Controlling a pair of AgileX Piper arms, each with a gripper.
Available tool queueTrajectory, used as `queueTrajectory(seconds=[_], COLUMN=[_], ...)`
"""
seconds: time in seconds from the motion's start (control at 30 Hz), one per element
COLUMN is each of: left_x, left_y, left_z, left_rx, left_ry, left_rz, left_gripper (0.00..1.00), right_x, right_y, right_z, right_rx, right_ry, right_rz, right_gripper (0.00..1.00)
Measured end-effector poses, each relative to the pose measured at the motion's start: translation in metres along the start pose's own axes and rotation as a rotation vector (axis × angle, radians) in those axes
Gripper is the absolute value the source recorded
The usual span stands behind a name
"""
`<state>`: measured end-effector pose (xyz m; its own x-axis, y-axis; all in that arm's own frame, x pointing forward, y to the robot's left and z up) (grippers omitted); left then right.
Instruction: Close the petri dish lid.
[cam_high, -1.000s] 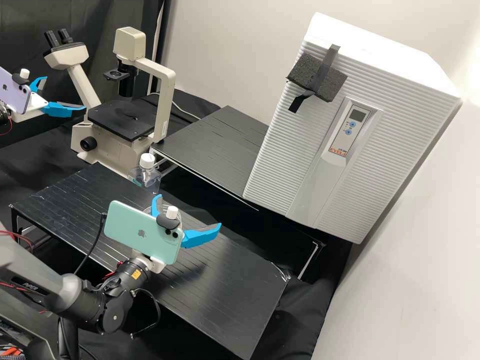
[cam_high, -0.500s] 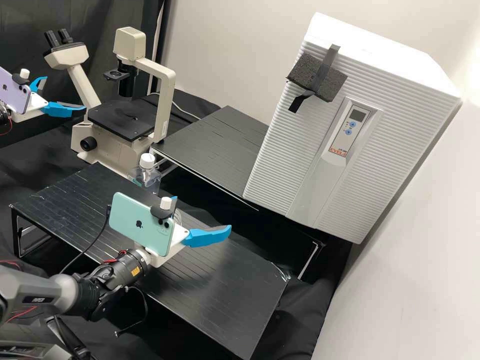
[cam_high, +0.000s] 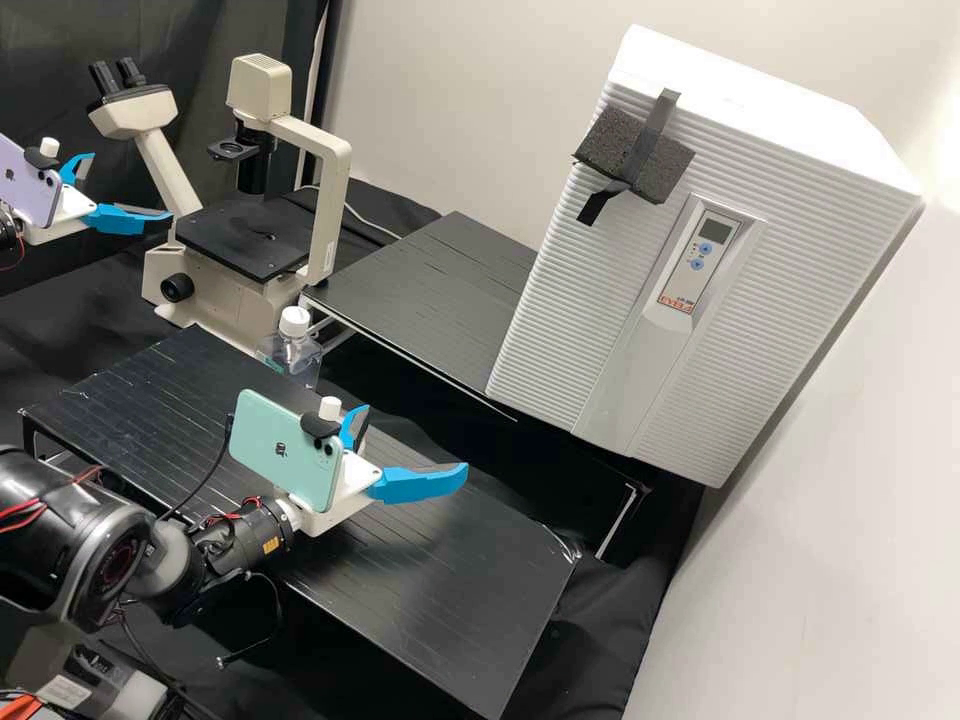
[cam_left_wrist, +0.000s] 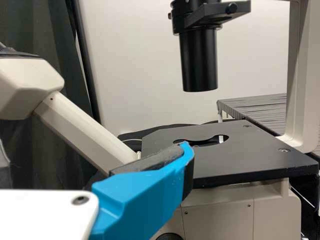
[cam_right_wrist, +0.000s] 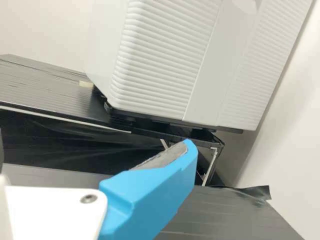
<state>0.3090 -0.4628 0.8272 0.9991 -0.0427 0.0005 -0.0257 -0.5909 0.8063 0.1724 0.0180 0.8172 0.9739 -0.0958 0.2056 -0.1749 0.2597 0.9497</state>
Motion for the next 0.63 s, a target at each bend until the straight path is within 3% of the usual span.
queueTrajectory(seconds=[0.1,0.17,0.2,0.3,0.37,0.53,0.63], left_x=[0.000,0.000,0.000,0.000,0.000,0.000,0.000], left_y=[0.000,0.000,0.000,0.000,0.000,0.000,0.000], left_z=[0.000,0.000,0.000,0.000,0.000,0.000,0.000], left_rx=[0.000,0.000,0.000,0.000,0.000,0.000,0.000], left_ry=[0.000,0.000,0.000,0.000,0.000,0.000,0.000], left_rz=[0.000,0.000,0.000,0.000,0.000,0.000,0.000], left_gripper=[1.00,1.00,1.00,1.00,1.00,1.00,1.00], right_x=[-0.001,-0.002,-0.003,-0.010,-0.015,-0.025,-0.026], right_y=[0.004,0.007,0.011,0.024,0.032,0.046,0.048], right_z=[0.002,0.004,0.004,0.006,0.006,0.001,0.000], right_rx=[0.011,0.038,0.059,0.176,0.234,0.358,0.388], right_ry=[-0.008,-0.017,-0.011,-0.012,0.015,0.126,0.182], right_rz=[0.020,0.017,0.018,0.047,0.066,0.094,0.071], right_gripper=[1.00,1.00,1.00,1.00,1.00,1.00,1.00])
